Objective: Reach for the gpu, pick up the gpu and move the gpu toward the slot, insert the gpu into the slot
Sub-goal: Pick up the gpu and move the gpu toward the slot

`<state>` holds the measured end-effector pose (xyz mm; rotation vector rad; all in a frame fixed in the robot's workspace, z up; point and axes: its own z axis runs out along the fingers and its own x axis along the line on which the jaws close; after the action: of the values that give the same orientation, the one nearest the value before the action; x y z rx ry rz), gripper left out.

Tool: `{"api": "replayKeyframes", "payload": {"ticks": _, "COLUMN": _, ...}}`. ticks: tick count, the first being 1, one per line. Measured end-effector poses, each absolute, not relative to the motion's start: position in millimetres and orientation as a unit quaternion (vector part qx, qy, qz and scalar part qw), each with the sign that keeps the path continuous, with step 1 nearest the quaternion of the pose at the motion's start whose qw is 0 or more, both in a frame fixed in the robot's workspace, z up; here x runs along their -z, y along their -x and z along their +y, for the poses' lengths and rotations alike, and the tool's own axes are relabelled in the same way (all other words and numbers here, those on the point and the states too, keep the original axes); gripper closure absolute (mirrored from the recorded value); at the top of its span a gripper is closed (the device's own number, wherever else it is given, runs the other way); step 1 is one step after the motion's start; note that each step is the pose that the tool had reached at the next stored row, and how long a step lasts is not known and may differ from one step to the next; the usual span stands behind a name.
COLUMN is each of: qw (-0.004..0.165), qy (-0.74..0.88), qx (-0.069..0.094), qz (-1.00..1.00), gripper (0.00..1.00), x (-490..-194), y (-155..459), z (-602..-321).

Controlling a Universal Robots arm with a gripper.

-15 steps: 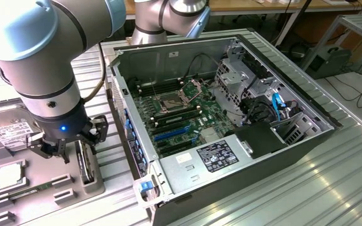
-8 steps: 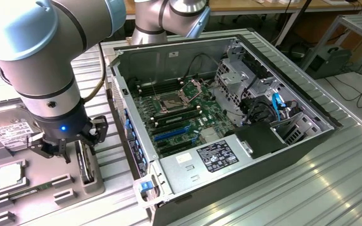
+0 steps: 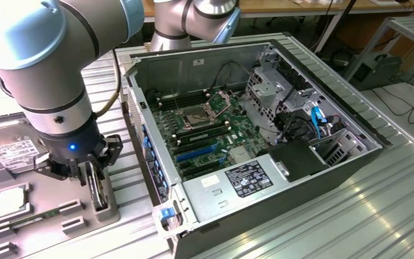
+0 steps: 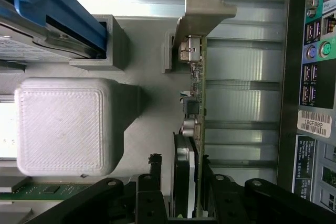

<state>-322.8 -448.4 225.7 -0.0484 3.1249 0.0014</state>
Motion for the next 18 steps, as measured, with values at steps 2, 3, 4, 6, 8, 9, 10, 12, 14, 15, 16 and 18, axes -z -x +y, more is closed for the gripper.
{"api": "replayKeyframes", "payload": {"ticks": 2, "qw": 0.008, "qy": 0.015, "qx": 0.000, "qz": 1.000, "gripper": 0.61, "x": -225.5, "y": 322.7, "z": -448.3}}
{"api": "replayKeyframes", "payload": {"ticks": 3, "qw": 0.008, "qy": 0.015, "qx": 0.000, "qz": 1.000, "gripper": 0.61, "x": -225.4, "y": 322.6, "z": -448.3}}
{"api": "replayKeyframes", "payload": {"ticks": 4, "qw": 0.008, "qy": 0.015, "qx": -0.001, "qz": 1.000, "gripper": 0.61, "x": -225.4, "y": 322.4, "z": -448.3}}
{"api": "replayKeyframes", "payload": {"ticks": 6, "qw": 0.008, "qy": 0.015, "qx": 0.000, "qz": 1.000, "gripper": 0.61, "x": -225.5, "y": 322.2, "z": -448.4}}
{"api": "replayKeyframes", "payload": {"ticks": 8, "qw": 0.008, "qy": 0.015, "qx": 0.000, "qz": 1.000, "gripper": 0.61, "x": -225.5, "y": 321.7, "z": -448.3}}
{"api": "replayKeyframes", "payload": {"ticks": 9, "qw": 0.008, "qy": 0.016, "qx": 0.000, "qz": 1.000, "gripper": 0.61, "x": -225.5, "y": 320.8, "z": -448.3}}
{"api": "replayKeyframes", "payload": {"ticks": 10, "qw": 0.008, "qy": 0.016, "qx": 0.000, "qz": 1.000, "gripper": 0.61, "x": -225.5, "y": 320.5, "z": -448.4}}
{"api": "replayKeyframes", "payload": {"ticks": 12, "qw": 0.008, "qy": 0.015, "qx": 0.000, "qz": 1.000, "gripper": 0.61, "x": -225.5, "y": 320.6, "z": -448.4}}
{"api": "replayKeyframes", "payload": {"ticks": 14, "qw": 0.008, "qy": 0.015, "qx": 0.000, "qz": 1.000, "gripper": 0.61, "x": -225.5, "y": 320.6, "z": -448.4}}
{"api": "replayKeyframes", "payload": {"ticks": 15, "qw": 0.008, "qy": 0.015, "qx": 0.000, "qz": 1.000, "gripper": 0.61, "x": -225.5, "y": 320.6, "z": -448.4}}
{"api": "replayKeyframes", "payload": {"ticks": 16, "qw": 0.008, "qy": 0.015, "qx": 0.000, "qz": 1.000, "gripper": 0.62, "x": -225.5, "y": 320.6, "z": -448.4}}
{"api": "replayKeyframes", "payload": {"ticks": 18, "qw": 0.008, "qy": 0.015, "qx": 0.000, "qz": 1.000, "gripper": 0.69, "x": -225.5, "y": 320.6, "z": -448.4}}
